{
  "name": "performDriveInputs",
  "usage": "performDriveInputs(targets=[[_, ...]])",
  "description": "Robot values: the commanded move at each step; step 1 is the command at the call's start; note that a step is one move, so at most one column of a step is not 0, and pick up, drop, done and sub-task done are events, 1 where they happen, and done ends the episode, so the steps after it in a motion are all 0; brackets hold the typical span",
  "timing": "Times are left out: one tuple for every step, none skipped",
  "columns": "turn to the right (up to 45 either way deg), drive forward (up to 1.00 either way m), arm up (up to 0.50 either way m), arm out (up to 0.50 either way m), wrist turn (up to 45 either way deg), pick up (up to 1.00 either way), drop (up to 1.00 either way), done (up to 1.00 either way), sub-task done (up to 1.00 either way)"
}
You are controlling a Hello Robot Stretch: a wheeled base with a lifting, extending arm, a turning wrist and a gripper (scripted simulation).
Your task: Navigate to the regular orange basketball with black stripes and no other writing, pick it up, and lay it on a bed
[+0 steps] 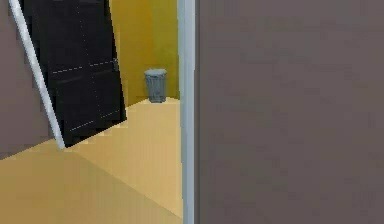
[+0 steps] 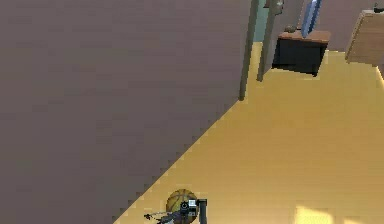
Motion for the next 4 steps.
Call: performDriveInputs(targets=[[0.0,0.0,0.0,0.0,45.0,0.0,0.0,0.0,0.0],[0.0,0.0,0.0,0.0,36.0,0.0,0.0,0.0,0.0],[0.0,0.0,-0.3,0.0,0.0,0.0,0.0,0.0,0.0],[0.0,0.0,0.0,0.0,0.0,1.0,0.0,0.0,0.0]])
